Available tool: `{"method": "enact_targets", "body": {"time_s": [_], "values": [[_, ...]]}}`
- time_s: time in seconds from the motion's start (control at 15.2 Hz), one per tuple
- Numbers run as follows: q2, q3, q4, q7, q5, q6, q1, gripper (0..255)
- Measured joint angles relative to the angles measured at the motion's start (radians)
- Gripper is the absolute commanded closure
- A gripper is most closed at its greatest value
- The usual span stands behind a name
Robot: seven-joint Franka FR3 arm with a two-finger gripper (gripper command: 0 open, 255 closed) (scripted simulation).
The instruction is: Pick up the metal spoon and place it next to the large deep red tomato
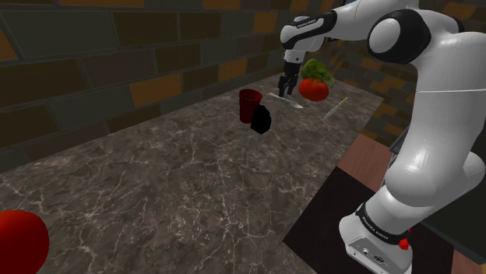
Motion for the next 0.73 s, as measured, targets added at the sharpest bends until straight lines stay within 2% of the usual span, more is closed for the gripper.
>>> {"method": "enact_targets", "body": {"time_s": [0.33, 0.73], "values": [[0.0, -0.002, 0.111, 0.003, -0.003, -0.11, -0.006, 0], [0.001, -0.002, 0.128, 0.004, -0.003, -0.127, -0.006, 0]]}}
